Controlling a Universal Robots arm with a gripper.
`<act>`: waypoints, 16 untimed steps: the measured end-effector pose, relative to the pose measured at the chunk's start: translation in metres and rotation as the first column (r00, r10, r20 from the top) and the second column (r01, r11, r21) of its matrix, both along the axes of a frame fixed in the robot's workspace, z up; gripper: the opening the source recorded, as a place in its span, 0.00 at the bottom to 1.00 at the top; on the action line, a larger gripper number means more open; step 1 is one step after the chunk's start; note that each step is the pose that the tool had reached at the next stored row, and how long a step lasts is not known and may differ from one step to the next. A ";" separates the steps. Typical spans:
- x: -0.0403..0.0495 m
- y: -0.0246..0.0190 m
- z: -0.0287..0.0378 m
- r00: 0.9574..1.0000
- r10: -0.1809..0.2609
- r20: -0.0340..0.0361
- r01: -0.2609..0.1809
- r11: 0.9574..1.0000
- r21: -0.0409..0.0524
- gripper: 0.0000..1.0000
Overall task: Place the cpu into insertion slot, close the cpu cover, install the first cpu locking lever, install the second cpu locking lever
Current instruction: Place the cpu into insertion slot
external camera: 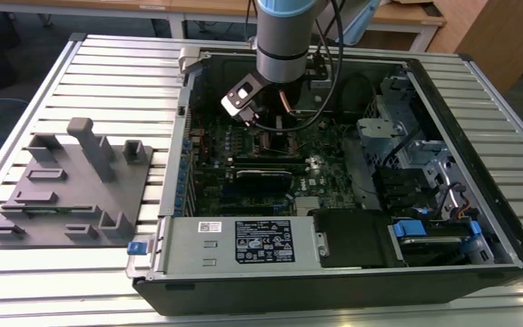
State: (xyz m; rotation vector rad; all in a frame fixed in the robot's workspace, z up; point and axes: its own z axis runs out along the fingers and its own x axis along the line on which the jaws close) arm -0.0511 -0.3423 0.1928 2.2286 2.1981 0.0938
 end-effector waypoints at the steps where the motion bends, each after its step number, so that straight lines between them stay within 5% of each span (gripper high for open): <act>1: 0.0000 -0.0001 -0.0005 1.000 0.000 0.000 0.000 1.000 0.000 0.54; 16: -0.0001 -0.0001 -0.0026 1.000 0.000 0.000 0.000 1.000 0.000 0.54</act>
